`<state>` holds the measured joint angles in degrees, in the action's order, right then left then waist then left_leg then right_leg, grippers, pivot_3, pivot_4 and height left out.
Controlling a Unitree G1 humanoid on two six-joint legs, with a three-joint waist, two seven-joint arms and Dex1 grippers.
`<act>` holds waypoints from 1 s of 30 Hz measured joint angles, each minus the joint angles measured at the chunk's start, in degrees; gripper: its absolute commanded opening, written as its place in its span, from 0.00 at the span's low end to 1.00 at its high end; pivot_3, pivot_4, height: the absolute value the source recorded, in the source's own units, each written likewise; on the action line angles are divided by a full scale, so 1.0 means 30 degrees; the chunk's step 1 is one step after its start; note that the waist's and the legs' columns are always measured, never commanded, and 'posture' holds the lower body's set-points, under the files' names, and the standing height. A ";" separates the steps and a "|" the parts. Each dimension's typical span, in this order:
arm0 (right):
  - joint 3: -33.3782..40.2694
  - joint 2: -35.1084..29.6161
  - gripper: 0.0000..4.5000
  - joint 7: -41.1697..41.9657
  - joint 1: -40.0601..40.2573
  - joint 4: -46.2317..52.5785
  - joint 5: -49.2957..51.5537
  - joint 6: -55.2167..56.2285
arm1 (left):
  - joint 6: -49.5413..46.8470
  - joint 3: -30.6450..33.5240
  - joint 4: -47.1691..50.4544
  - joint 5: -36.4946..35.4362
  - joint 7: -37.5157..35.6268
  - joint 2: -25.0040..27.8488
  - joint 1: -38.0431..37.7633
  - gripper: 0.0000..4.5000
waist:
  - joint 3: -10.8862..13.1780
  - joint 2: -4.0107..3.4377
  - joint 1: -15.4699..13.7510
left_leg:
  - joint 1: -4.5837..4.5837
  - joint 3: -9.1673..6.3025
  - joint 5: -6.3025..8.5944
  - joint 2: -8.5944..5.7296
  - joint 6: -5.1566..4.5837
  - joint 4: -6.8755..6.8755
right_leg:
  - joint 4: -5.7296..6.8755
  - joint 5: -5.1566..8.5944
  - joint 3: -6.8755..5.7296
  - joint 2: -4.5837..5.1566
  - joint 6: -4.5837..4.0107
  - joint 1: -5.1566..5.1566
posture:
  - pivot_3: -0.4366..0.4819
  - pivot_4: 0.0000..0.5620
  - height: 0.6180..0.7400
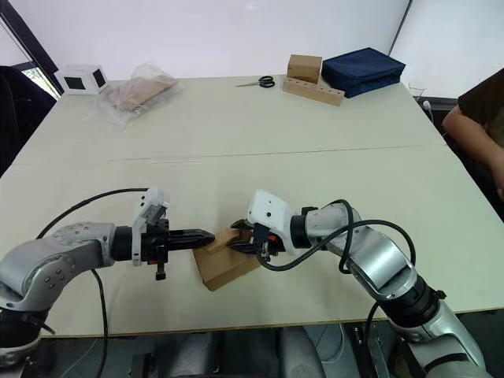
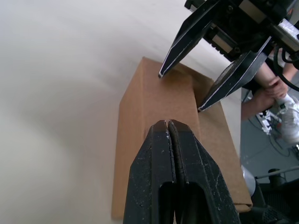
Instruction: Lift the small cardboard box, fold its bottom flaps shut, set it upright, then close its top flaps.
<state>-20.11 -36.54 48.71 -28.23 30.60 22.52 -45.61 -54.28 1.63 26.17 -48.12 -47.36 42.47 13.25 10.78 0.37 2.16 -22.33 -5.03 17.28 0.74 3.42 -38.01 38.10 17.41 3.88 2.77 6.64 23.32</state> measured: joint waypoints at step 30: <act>0.3917 0.1031 0.40 -0.0524 0.1628 0.0240 0.4541 -0.1890 | 0.2046 -0.0828 0.0591 0.2170 -0.0349 0.0432 0.0014 0.00 | -0.0002 0.0004 -0.0032 | 0.0007 -0.0002 0.0001 0.0002 -0.0003 -0.0001 | 0.0001 0.0000 0.0000 -0.0012 0.0000 -0.0014 | 0.48 0.27 1.00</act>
<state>-8.36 -33.44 47.13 -23.35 31.32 36.15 -51.28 -48.14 -0.85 27.95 -41.61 -48.41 43.77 13.29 10.77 0.38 2.06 -22.31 -5.04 17.28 0.75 3.42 -38.01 38.11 17.41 3.88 2.73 6.64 23.28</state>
